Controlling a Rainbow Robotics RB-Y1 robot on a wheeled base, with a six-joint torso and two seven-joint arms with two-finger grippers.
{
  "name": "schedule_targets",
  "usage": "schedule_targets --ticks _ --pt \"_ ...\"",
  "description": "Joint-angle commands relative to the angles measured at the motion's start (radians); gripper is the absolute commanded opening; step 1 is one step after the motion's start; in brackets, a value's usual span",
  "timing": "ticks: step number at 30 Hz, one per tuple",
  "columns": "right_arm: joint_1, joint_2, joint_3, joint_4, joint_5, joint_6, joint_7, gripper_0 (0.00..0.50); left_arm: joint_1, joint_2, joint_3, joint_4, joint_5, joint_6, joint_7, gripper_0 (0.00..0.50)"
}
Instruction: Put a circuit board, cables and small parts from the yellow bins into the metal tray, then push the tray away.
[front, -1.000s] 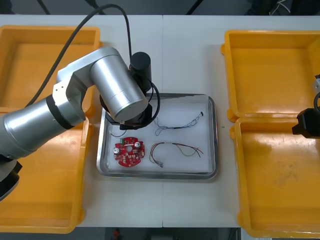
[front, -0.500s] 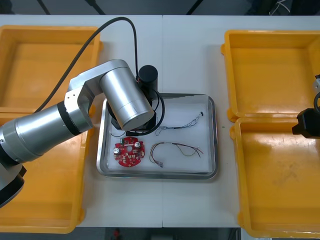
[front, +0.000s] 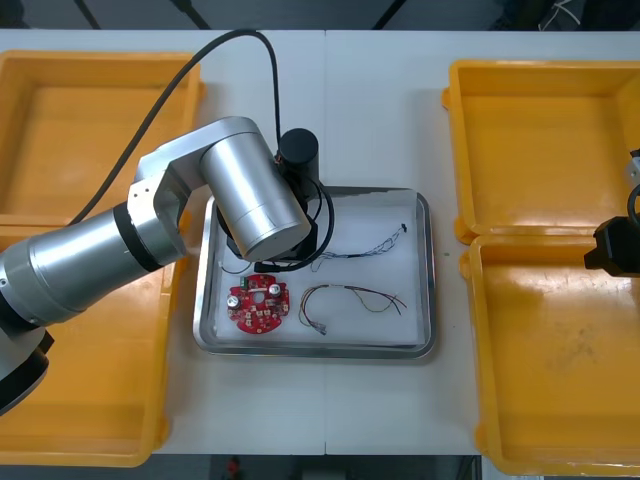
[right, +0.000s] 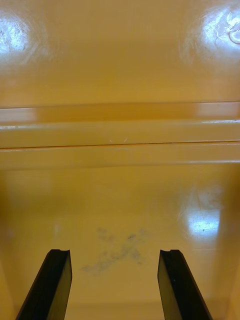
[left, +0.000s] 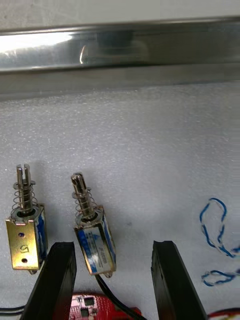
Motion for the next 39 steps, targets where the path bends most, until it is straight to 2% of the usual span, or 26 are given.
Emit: schedule_targets --ticks 1,5,11,16,21,26,33,39 --pt "0.01 -0.039 -0.031 -0.027 0.0 -0.008 -0.01 0.5 -0.014 0.027 0.08 -0.132 0.066 0.097 0.089 0.467" --pt "0.02 -0.019 -0.013 -0.017 -0.005 -0.007 -0.01 0.5 -0.035 0.059 0.144 -0.21 0.125 0.181 0.081 0.5" --pt "-0.028 -0.026 0.005 -0.019 -0.01 0.041 -0.021 0.5 -0.066 0.175 0.256 -0.331 0.226 0.273 0.067 0.5" --pt "-0.077 -0.026 0.005 -0.019 -0.034 0.101 -0.011 0.5 -0.066 0.33 0.328 -0.408 0.318 0.282 0.052 0.5" --pt "-0.117 -0.026 0.009 -0.02 -0.108 0.11 0.001 0.5 -0.066 0.478 0.386 -0.389 0.444 0.264 -0.032 0.5" --pt "-0.151 -0.026 0.036 -0.056 -0.151 0.11 0.018 0.5 -0.058 0.571 0.425 -0.32 0.537 0.245 -0.109 0.5" --pt "-0.192 -0.026 0.137 -0.149 -0.117 0.11 0.03 0.5 0.006 0.689 0.452 -0.259 0.58 0.213 -0.212 0.5" --pt "-0.252 -0.025 0.251 -0.208 -0.112 0.107 0.048 0.5 0.144 0.767 0.541 -0.248 0.608 0.147 -0.339 0.5"
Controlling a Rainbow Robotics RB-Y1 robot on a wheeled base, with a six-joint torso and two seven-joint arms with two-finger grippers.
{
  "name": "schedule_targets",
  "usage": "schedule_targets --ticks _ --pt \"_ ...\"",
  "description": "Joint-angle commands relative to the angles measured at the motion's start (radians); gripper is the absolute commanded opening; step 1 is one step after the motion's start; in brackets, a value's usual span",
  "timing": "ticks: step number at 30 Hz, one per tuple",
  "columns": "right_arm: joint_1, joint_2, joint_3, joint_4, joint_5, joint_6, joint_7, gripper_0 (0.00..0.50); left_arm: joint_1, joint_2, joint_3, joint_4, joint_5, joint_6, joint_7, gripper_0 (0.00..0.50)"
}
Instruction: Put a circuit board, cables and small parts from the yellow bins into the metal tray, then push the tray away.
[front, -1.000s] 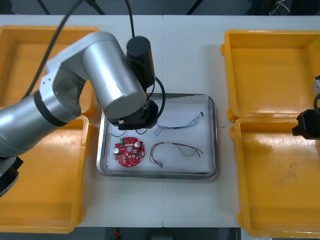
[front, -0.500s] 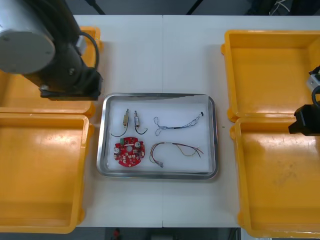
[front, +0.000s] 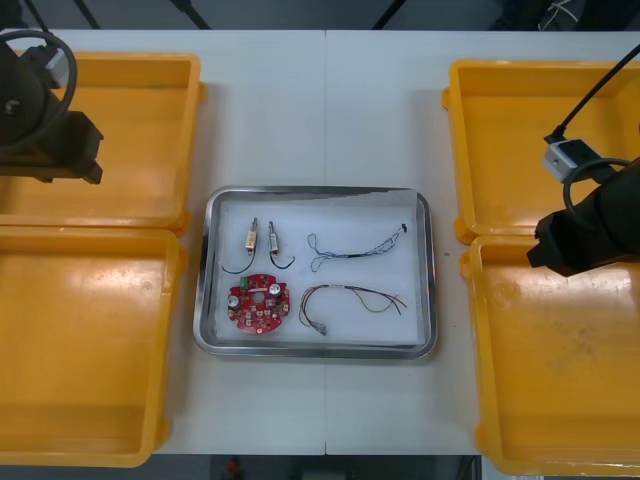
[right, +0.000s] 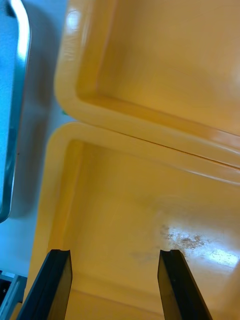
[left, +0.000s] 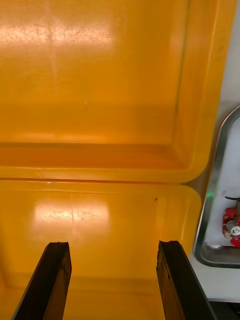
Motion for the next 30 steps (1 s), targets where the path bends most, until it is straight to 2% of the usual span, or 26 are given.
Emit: schedule_targets --ticks 1,6,11,15,18,22,30 --pt "-0.088 -0.026 0.108 -0.062 0.003 0.002 0.048 0.5 0.126 0.097 0.116 -0.002 0.023 -0.04 -0.09 0.5" --pt "-0.164 -0.025 0.231 -0.086 -0.007 -0.009 0.065 0.5 0.224 0.138 0.176 -0.005 0.057 -0.055 -0.13 0.5" --pt "-0.233 -0.025 0.365 -0.101 -0.016 -0.06 0.085 0.5 0.362 0.172 0.257 -0.05 0.065 -0.101 -0.131 0.5" --pt "-0.286 -0.025 0.472 -0.111 -0.025 -0.121 0.104 0.5 0.501 0.18 0.34 -0.082 0.057 -0.158 -0.133 0.5" --pt "-0.332 -0.016 0.552 -0.112 -0.03 -0.158 0.116 0.5 0.562 0.18 0.372 -0.108 0.027 -0.186 -0.141 0.5" --pt "-0.395 0.02 0.659 -0.111 -0.008 -0.183 0.134 0.5 0.605 0.181 0.372 -0.128 -0.007 -0.201 -0.142 0.5" --pt "-0.535 0.119 0.883 -0.06 0.053 -0.245 0.171 0.5 0.654 0.181 0.372 -0.139 -0.007 -0.244 -0.145 0.5"
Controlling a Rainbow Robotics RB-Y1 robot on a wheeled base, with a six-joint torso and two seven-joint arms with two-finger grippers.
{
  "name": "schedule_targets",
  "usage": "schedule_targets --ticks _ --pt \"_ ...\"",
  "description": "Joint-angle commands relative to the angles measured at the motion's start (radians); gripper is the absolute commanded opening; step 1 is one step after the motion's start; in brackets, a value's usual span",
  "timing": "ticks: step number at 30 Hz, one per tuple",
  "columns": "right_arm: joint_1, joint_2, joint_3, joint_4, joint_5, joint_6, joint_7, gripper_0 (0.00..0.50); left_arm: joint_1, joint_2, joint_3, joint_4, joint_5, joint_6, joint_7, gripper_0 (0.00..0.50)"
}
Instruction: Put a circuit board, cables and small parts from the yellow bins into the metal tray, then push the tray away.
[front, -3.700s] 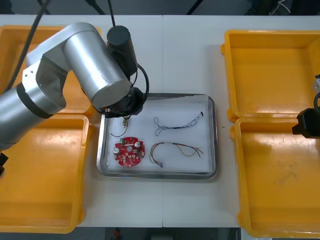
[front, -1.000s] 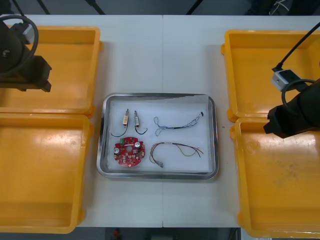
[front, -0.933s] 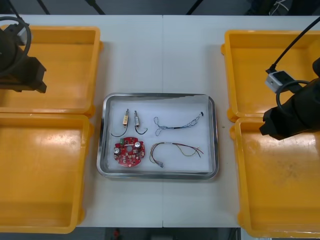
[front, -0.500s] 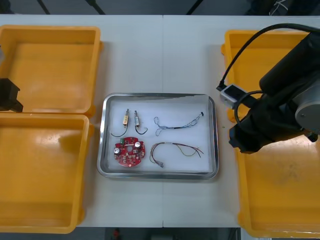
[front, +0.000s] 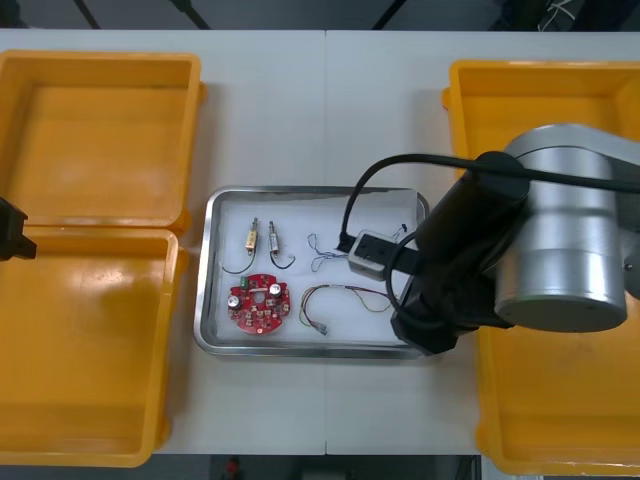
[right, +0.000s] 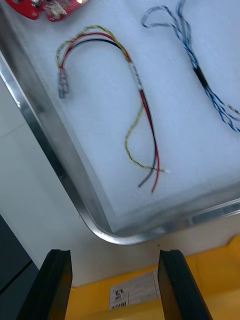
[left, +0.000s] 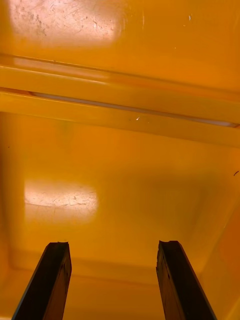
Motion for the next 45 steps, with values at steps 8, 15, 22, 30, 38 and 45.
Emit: schedule_targets --ticks 8,15,22,30,38,45 --pt "-0.21 0.182 0.309 0.113 0.113 -0.113 0.059 0.5 0.055 0.053 0.013 -0.04 -0.011 -0.033 -0.084 0.5" --pt "-0.23 0.245 0.431 0.168 0.211 -0.177 0.07 0.5 0.055 0.052 0.013 -0.042 -0.009 -0.033 -0.099 0.5" --pt "-0.23 0.298 0.506 0.217 0.285 -0.196 0.07 0.5 0.056 0.052 0.013 -0.042 -0.008 -0.033 -0.108 0.5" --pt "-0.229 0.347 0.529 0.269 0.305 -0.194 0.071 0.5 0.056 0.052 0.013 -0.042 -0.008 -0.033 -0.108 0.5" --pt "-0.227 0.357 0.558 0.286 0.334 -0.197 0.067 0.5 0.056 0.052 0.013 -0.042 -0.008 -0.033 -0.108 0.5" --pt "-0.221 0.357 0.575 0.286 0.353 -0.2 0.061 0.5 0.056 0.052 0.013 -0.042 -0.008 -0.033 -0.108 0.5"
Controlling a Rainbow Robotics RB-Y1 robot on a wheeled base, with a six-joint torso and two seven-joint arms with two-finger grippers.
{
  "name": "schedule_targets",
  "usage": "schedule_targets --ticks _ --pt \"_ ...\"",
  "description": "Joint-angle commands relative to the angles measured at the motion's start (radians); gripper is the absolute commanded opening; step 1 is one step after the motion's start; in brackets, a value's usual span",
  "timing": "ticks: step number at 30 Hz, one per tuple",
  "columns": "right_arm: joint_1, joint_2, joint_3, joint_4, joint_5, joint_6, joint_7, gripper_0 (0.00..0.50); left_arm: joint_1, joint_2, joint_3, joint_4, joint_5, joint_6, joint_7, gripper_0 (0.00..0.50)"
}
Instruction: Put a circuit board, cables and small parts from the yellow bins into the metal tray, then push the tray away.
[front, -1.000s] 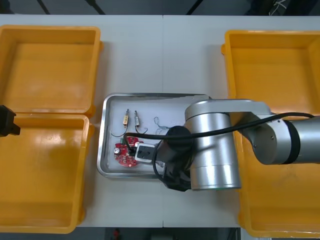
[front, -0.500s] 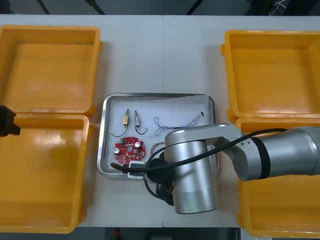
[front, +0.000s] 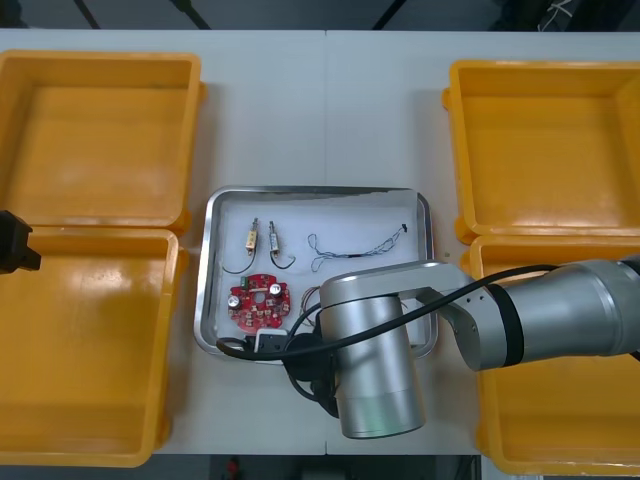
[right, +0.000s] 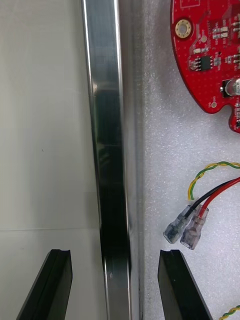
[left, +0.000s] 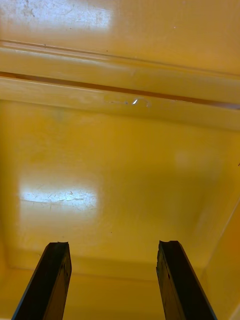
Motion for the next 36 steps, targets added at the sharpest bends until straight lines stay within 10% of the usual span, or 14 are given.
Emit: schedule_targets --ticks 1,3,5,9,36 --pt "-0.024 0.021 0.019 -0.008 0.012 -0.01 0.038 0.5 0.015 0.05 0.013 -0.021 -0.006 -0.009 -0.097 0.5" --pt "-0.024 0.021 0.019 -0.007 0.012 -0.012 0.041 0.5 0.015 0.05 0.013 -0.021 -0.006 -0.009 -0.097 0.5" --pt "-0.024 0.021 0.019 -0.007 0.012 -0.012 0.041 0.16 0.015 0.05 0.013 -0.021 -0.006 -0.009 -0.097 0.5" --pt "-0.024 0.02 0.019 -0.005 0.021 -0.012 0.042 0.013 0.015 0.05 0.013 -0.021 -0.006 -0.009 -0.097 0.5" --pt "-0.185 -0.052 0.019 0.087 0.099 -0.045 0.113 0.0 0.015 0.05 0.013 -0.021 -0.006 -0.009 -0.097 0.5"
